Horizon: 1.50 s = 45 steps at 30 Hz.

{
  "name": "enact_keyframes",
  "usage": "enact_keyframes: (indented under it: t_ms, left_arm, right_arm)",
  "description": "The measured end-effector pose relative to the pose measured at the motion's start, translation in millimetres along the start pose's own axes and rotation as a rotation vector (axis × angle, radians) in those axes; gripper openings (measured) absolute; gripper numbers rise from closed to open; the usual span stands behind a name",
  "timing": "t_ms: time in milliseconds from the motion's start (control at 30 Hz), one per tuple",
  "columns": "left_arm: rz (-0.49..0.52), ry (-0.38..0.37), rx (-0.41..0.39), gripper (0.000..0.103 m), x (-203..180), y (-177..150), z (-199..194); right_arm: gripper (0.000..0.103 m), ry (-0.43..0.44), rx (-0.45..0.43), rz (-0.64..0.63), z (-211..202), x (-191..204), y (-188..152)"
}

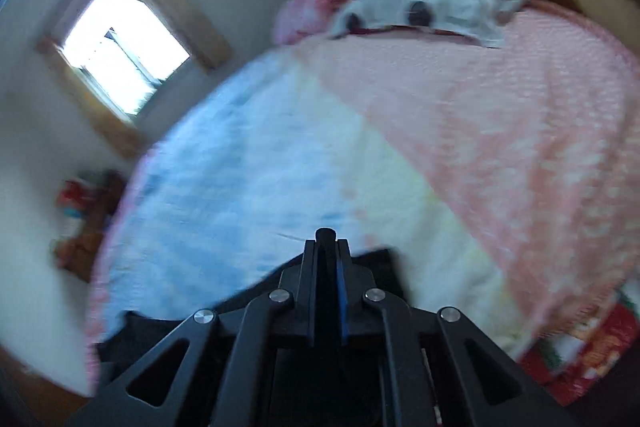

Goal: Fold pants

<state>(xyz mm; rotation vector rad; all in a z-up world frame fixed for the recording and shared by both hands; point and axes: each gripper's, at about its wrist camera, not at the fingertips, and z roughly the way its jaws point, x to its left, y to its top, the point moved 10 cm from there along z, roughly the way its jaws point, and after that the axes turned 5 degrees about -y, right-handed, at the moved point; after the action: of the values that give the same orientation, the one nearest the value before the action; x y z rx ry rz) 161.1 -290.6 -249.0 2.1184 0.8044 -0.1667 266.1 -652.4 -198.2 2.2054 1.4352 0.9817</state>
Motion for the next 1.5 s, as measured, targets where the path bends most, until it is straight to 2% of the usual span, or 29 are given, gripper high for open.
enact_keyframes:
  t_ms: [33,67,100,167,233,300,333,400,500,567,633,667,767,800,867,967,1033,1100,1167,1300,1367,1433,1500]
  left_arm:
    - [0.001,0.000,-0.002,0.007,-0.3,0.0,-0.8]
    - [0.004,0.001,-0.003,0.007,-0.6,1.2,-1.1]
    - [0.006,0.004,-0.003,0.007,-0.8,1.1,-2.4]
    - [0.017,0.020,-0.010,0.007,-3.0,2.9,-6.6]
    - [0.046,0.037,-0.039,0.007,-7.7,6.5,-14.4]
    - [0.065,0.061,-0.068,0.020,-8.5,11.6,-17.6]
    - [0.061,0.067,-0.061,0.023,-6.8,11.8,-14.9]
    - [0.050,0.083,-0.027,0.025,-1.3,6.1,-3.3]
    - [0.057,0.104,-0.024,0.025,-1.7,6.6,0.9]
    - [0.059,0.122,-0.020,0.025,-3.1,8.5,-3.6]
    - [0.053,0.164,-0.043,0.025,1.3,13.3,-16.9]
    - [0.045,0.190,-0.061,0.030,6.2,15.6,-24.4]
    - [0.013,0.294,-0.099,0.057,29.2,20.0,-44.3]
    - [-0.004,0.332,-0.101,0.059,39.0,19.7,-48.4]
    - [-0.035,0.361,-0.083,0.059,51.9,15.9,-48.5]
    - [-0.057,0.380,-0.052,0.059,61.1,9.2,-42.6]
    - [-0.050,0.391,-0.037,0.059,62.2,6.4,-38.0]
    - [-0.039,0.396,-0.028,0.059,60.1,3.3,-35.6]
    - [-0.034,0.394,-0.023,0.061,59.7,2.1,-33.7]
    - [-0.015,0.393,-0.012,0.067,56.0,1.2,-28.9]
    - [0.002,0.409,-0.003,0.068,54.2,0.1,-28.9]
    - [-0.003,0.415,-0.001,0.068,50.4,-0.5,-33.4]
    - [-0.011,0.423,-0.038,0.068,47.9,4.2,-45.8]
  right_arm:
    - [0.011,-0.016,0.031,0.017,9.2,-9.3,-5.4]
    - [0.029,-0.061,0.057,0.044,15.1,-24.3,-10.3]
    - [0.037,-0.089,0.050,0.057,14.6,-33.7,-10.4]
    - [0.045,-0.126,-0.025,0.047,-3.1,-39.1,-4.6]
    - [0.045,-0.127,-0.073,0.060,-22.7,-40.7,-4.2]
    - [0.052,-0.075,-0.078,0.106,-36.4,-39.8,-13.3]
    - [0.054,-0.070,-0.070,0.113,-39.9,-38.9,-19.5]
    - [0.054,-0.075,-0.051,0.106,-42.1,-41.9,-35.4]
    - [0.054,-0.151,0.002,0.096,-25.0,-52.7,-60.2]
    - [0.054,-0.119,-0.004,0.156,-22.8,-58.5,-64.6]
    - [0.054,-0.126,-0.017,0.187,-31.6,-62.6,-65.1]
    - [0.054,-0.136,-0.045,0.180,-39.6,-59.2,-63.8]
    - [0.054,-0.142,-0.130,0.125,-63.8,-35.2,-62.4]
    - [0.054,-0.132,-0.167,0.094,-72.5,-21.1,-63.5]
    - [0.054,-0.114,-0.200,0.036,-79.5,2.6,-66.8]
    - [0.054,-0.051,-0.194,-0.074,-71.1,42.8,-79.3]
    - [0.054,-0.001,-0.108,-0.110,-47.3,60.0,-95.3]
    - [0.054,-0.023,-0.045,-0.098,-27.2,55.7,-108.8]
    - [0.054,-0.028,-0.071,-0.109,-28.0,54.1,-113.2]
    - [0.054,-0.042,-0.009,-0.090,-22.8,43.8,-125.4]
    - [0.054,-0.026,-0.009,-0.061,-27.2,36.7,-124.5]
    - [0.054,-0.003,-0.045,-0.031,-40.7,34.0,-122.1]
    - [0.054,-0.040,-0.095,-0.003,-55.5,24.4,-116.9]
